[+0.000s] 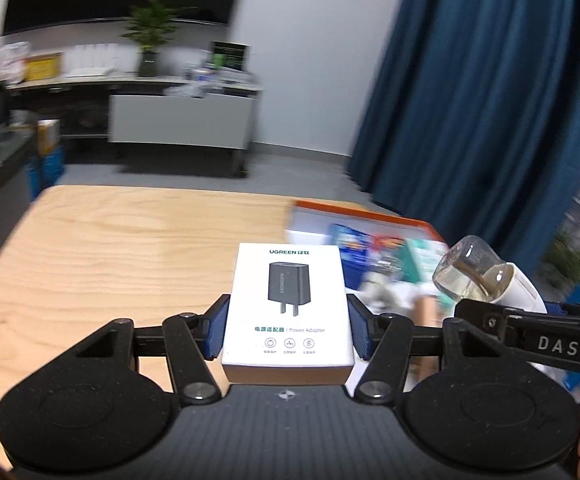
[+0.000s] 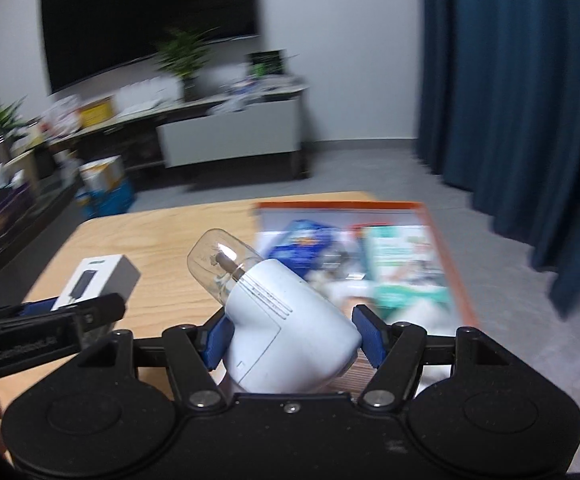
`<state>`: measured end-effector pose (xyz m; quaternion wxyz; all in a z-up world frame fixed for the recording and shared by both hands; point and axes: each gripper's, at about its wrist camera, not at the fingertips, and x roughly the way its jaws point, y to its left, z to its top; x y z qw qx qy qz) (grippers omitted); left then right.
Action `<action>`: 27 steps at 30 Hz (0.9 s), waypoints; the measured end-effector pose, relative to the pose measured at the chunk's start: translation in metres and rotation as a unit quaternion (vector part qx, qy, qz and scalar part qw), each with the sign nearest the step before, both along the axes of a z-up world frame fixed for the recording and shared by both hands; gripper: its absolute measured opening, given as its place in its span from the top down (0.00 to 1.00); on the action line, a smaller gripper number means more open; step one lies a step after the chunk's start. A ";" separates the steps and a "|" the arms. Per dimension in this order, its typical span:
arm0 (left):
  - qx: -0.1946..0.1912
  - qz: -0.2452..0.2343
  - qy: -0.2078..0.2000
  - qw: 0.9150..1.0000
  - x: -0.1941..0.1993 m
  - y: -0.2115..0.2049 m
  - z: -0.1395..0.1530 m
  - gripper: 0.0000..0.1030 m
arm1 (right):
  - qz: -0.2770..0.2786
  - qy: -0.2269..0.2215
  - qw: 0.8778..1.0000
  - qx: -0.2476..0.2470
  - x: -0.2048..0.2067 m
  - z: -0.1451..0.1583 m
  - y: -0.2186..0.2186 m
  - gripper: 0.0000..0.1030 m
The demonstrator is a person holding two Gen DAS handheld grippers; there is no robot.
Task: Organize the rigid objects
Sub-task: 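Carry the UGREEN box and white plug-in device with both tools over the lid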
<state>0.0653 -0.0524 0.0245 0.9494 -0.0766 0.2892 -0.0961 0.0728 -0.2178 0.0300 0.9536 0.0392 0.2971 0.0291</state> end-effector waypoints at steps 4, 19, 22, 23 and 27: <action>-0.001 -0.025 -0.004 1.000 0.006 -0.027 -0.001 0.42 | -0.037 -0.010 0.999 -0.001 -0.012 -0.003 -0.034 0.24; 0.024 -0.025 -0.013 0.999 -0.011 -0.057 -0.011 0.42 | -0.056 -0.028 0.998 0.022 -0.032 -0.015 -0.062 0.24; 0.027 -0.020 -0.011 0.999 -0.013 -0.061 -0.009 0.42 | -0.052 -0.029 0.998 0.023 -0.032 -0.015 -0.062 0.24; 0.029 -0.018 -0.011 0.999 -0.014 -0.063 -0.007 0.42 | -0.051 -0.030 0.998 0.021 -0.032 -0.015 -0.061 0.24; 0.030 -0.015 -0.008 0.999 -0.017 -0.068 -0.008 0.42 | -0.054 -0.033 0.998 0.022 -0.033 -0.014 -0.067 0.24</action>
